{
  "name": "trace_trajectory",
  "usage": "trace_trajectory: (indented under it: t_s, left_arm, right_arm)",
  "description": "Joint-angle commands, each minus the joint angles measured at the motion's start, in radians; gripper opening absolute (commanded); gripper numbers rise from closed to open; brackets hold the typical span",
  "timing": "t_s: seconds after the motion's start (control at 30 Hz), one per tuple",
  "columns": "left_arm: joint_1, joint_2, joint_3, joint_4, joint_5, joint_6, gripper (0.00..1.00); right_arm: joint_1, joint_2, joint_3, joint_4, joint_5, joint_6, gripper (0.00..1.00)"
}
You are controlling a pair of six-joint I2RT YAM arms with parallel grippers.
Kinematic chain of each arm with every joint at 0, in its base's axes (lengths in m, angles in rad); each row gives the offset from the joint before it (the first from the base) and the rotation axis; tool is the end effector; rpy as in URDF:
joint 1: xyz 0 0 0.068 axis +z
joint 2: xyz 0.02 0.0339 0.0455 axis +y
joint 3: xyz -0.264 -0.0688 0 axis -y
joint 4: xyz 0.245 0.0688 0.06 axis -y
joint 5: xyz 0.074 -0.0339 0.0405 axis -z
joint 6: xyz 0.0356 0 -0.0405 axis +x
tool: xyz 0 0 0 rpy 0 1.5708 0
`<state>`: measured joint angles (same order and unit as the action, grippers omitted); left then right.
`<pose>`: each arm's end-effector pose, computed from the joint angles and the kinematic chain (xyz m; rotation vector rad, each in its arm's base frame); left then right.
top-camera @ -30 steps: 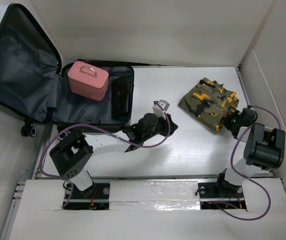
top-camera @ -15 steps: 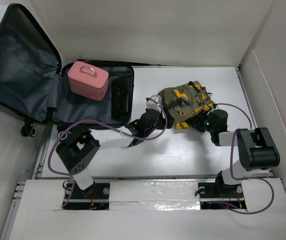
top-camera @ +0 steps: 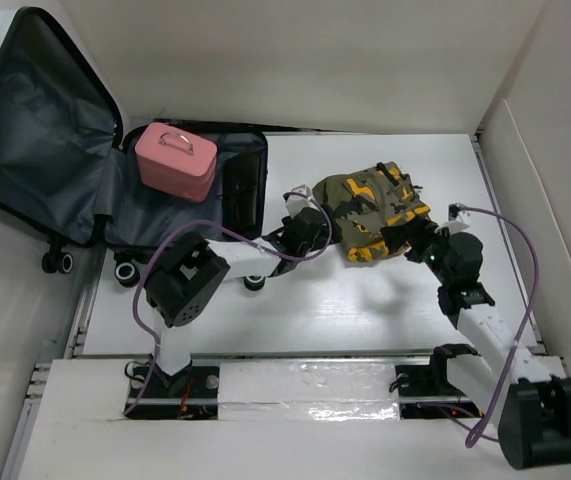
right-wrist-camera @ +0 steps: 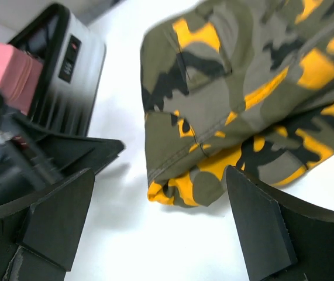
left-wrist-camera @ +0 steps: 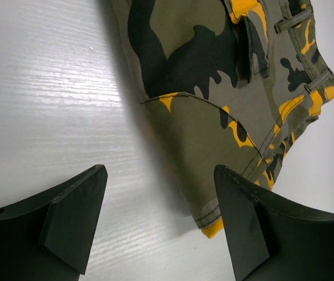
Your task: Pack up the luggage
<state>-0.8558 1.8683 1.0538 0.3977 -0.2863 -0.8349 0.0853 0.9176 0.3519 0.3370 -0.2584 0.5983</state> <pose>0.2751 -0.3015 0.1851 -0.1712 2.0551 -0.8036 0.2026 0.0265 0.2179 0.2833 1.8285 0.7151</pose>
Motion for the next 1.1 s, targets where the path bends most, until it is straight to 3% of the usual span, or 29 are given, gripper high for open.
trace_trajectory:
  t_s: [0.0,0.2,0.6,0.7,0.83,0.9,1.03,1.07]
  left_arm:
    - [0.021,0.069,0.075,0.026,0.035,-0.078,0.72]
    - [0.043,0.202,0.190,0.007,0.085,-0.145,0.73]
    - [0.043,0.351,0.420,-0.135,0.022,-0.208,0.68]
    - [0.043,0.377,0.442,-0.088,0.006,-0.213,0.58]
    - [0.076,0.394,0.428,0.015,0.021,-0.156,0.31]
    - [0.090,0.381,0.393,0.113,0.048,-0.123,0.24]
    - [0.109,0.348,0.420,0.138,0.036,0.006,0.00]
    - [0.109,0.339,0.429,0.127,0.030,0.060,0.00]
  right_arm:
    - [-0.005,-0.091,0.004,-0.107,0.053,-0.109,1.00]
    - [-0.005,-0.198,0.053,-0.200,0.016,-0.196,1.00]
    - [0.024,-0.302,0.078,-0.171,0.027,-0.201,1.00]
    - [0.048,-0.316,0.090,-0.161,0.019,-0.181,1.00]
    - [0.071,-0.350,0.102,-0.150,0.010,-0.170,1.00]
    - [0.083,-0.370,0.104,-0.141,-0.016,-0.169,1.00]
    - [0.102,-0.396,0.111,-0.133,-0.050,-0.163,0.99]
    - [0.102,-0.401,0.113,-0.131,-0.050,-0.163,0.98]
